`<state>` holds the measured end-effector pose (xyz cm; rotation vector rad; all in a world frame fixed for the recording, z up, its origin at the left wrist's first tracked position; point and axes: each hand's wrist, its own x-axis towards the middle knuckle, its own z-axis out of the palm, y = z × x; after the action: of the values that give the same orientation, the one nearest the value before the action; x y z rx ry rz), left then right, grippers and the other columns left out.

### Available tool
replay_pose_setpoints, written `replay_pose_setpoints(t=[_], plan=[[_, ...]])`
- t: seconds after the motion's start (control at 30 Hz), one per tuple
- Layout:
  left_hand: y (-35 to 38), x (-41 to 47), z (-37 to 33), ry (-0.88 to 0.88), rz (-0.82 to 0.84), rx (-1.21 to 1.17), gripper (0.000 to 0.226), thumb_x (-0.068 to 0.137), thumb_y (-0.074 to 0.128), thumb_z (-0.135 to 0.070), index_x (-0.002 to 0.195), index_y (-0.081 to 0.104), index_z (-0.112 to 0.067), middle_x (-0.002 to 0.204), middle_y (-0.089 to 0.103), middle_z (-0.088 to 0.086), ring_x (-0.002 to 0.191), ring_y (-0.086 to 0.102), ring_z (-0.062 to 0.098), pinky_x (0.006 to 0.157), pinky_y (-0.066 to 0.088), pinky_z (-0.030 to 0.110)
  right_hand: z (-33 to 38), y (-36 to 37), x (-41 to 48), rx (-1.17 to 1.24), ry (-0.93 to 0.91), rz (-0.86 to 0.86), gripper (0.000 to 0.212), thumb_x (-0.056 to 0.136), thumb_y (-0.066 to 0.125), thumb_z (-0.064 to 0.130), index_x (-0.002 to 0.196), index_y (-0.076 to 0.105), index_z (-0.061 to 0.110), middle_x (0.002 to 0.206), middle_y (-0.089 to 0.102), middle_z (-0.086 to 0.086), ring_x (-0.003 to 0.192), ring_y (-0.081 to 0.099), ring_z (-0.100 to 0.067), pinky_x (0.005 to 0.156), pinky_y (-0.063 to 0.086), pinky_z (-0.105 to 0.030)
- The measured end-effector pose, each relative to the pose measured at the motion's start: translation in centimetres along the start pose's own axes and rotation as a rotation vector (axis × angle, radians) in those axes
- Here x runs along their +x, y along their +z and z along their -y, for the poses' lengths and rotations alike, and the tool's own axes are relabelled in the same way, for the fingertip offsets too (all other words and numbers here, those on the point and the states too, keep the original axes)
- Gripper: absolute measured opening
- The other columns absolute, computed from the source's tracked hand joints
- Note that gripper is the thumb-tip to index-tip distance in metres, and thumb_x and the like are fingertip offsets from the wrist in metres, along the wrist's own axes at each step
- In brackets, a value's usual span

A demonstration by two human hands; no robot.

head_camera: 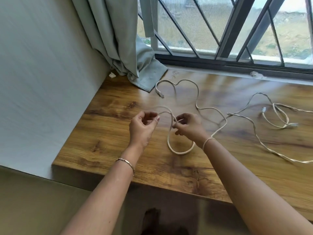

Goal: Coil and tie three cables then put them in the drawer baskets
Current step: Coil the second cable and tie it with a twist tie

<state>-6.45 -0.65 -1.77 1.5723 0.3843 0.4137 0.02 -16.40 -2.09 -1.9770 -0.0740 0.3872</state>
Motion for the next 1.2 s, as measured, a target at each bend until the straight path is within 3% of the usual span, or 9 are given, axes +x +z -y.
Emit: replay_pose_setpoints(t=[0.17, 0.27, 0.43, 0.53, 0.63, 0.83, 0.93, 1.07, 1.2], plan=[[0.5, -0.2, 0.2, 0.004, 0.03, 0.109, 0.026, 0.075, 0.08, -0.012, 0.096, 0.064, -0.01, 0.092, 0.067, 0.001, 0.079, 0.059, 0.01, 0.073, 0.053, 0.021, 1.6, -1.3, 0.1, 0.519, 0.08, 0.002, 0.014, 0.093, 0.052, -0.004, 0.107, 0.054, -0.003, 0.087, 0.069, -0.013, 0.057, 0.069, -0.014, 0.052, 0.054, -0.018], [1.5, 0.3, 1.3, -0.084, 0.167, 0.223, 0.053, 0.073, 0.081, -0.016, 0.119, 0.054, -0.014, 0.119, 0.058, 0.008, 0.099, 0.056, 0.014, 0.087, 0.05, 0.024, 2.5, -1.6, 0.2, 0.697, 0.105, 0.047, 0.01, 0.095, 0.048, -0.002, 0.098, 0.055, 0.003, 0.09, 0.069, -0.009, 0.061, 0.07, -0.012, 0.057, 0.055, -0.016], [2.3, 0.8, 1.4, -0.132, 0.022, 0.59, 0.082, 0.073, 0.08, -0.034, 0.141, 0.037, -0.012, 0.14, 0.037, 0.015, 0.132, 0.035, 0.029, 0.112, 0.028, 0.035, 3.6, -1.9, 0.3, 0.878, 0.123, 0.083, 0.013, 0.095, 0.047, 0.0, 0.098, 0.058, 0.006, 0.079, 0.074, 0.0, 0.065, 0.071, -0.011, 0.056, 0.054, -0.015], [2.4, 1.5, 1.9, -0.252, 0.085, 0.632, 0.064, 0.078, 0.074, -0.04, 0.131, 0.049, -0.013, 0.134, 0.045, 0.016, 0.129, 0.039, 0.029, 0.109, 0.032, 0.034, 3.9, -2.3, 0.4, 0.925, 0.132, 0.114, 0.015, 0.095, 0.048, 0.0, 0.098, 0.06, 0.008, 0.079, 0.075, 0.001, 0.066, 0.07, -0.011, 0.055, 0.054, -0.015], [2.6, 1.9, 1.6, -0.284, 0.074, 0.29, 0.021, 0.093, 0.058, -0.033, 0.096, 0.063, -0.013, 0.105, 0.067, 0.011, 0.1, 0.062, 0.026, 0.089, 0.047, 0.035, 4.2, -2.7, 0.5, 0.938, 0.119, 0.095, 0.016, 0.095, 0.047, -0.001, 0.096, 0.06, 0.007, 0.078, 0.074, 0.0, 0.064, 0.07, -0.011, 0.054, 0.054, -0.015], [2.6, 1.8, -1.3, -0.291, 0.034, -0.379, 0.031, 0.099, 0.048, -0.027, 0.074, 0.058, -0.011, 0.063, 0.066, 0.001, 0.058, 0.064, 0.01, 0.065, 0.05, 0.023, 2.1, -3.2, 1.7, 0.577, 0.131, -0.198, 0.01, 0.095, 0.045, -0.003, 0.098, 0.053, 0.003, 0.086, 0.065, -0.016, 0.045, 0.063, -0.015, 0.044, 0.052, -0.02], [1.7, 2.5, -3.6, -0.341, 0.022, -0.666, 0.035, 0.098, 0.046, -0.037, 0.071, 0.053, -0.016, 0.047, 0.041, -0.006, 0.039, 0.04, 0.007, 0.055, 0.052, 0.024, 0.4, -3.5, 1.9, 0.263, 0.135, -0.299, 0.015, 0.093, 0.046, -0.001, 0.097, 0.057, 0.008, 0.084, 0.067, -0.012, 0.044, 0.059, -0.017, 0.043, 0.049, -0.023], [0.8, 3.3, -6.2, -0.343, 0.104, -0.716, 0.045, 0.102, 0.031, -0.042, 0.068, 0.05, -0.019, 0.049, 0.026, -0.007, 0.038, 0.02, 0.007, 0.037, 0.02, 0.019, -0.9, -3.8, 1.8, -0.202, 0.106, -0.317, 0.018, 0.086, 0.055, 0.012, 0.099, 0.066, 0.017, 0.091, 0.072, -0.003, 0.08, 0.069, -0.023, 0.068, 0.055, -0.031], [0.7, 3.7, -7.8, -0.37, 0.24, -0.717, 0.034, 0.097, 0.029, -0.027, 0.082, 0.057, -0.015, 0.05, 0.03, -0.007, 0.038, 0.022, 0.007, 0.038, 0.015, 0.02, 0.3, -3.3, 1.3, -0.384, -0.061, -0.398, 0.044, 0.084, 0.062, 0.018, 0.127, 0.054, 0.015, 0.121, 0.06, -0.009, 0.115, 0.056, -0.028, 0.097, 0.041, -0.032]])
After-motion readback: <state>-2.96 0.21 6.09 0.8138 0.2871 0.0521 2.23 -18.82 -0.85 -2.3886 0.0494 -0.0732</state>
